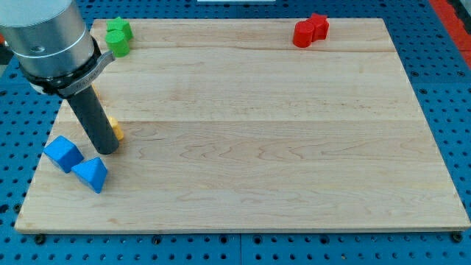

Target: Move the blue triangle along with blue cube towards yellow hexagon

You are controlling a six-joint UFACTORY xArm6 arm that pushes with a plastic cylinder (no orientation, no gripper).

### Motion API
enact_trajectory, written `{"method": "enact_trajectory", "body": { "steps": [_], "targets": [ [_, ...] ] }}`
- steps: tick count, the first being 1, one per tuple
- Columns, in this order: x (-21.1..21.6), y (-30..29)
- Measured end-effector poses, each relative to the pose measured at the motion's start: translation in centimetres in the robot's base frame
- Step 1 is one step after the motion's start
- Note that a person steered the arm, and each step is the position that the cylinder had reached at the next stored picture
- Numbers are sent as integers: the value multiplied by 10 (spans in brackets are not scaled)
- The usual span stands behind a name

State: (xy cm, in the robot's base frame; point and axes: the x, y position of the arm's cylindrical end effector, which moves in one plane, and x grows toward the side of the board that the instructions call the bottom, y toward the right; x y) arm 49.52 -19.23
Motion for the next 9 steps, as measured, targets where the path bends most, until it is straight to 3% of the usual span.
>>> {"method": "enact_trajectory", "body": {
  "steps": [1,2,3,4,5,7,9],
  "targets": [
    [-54,5],
    [-65,5],
    [-45,56],
    [41,99],
    [81,72],
    [57,-19],
    [56,-33]
  ]
}}
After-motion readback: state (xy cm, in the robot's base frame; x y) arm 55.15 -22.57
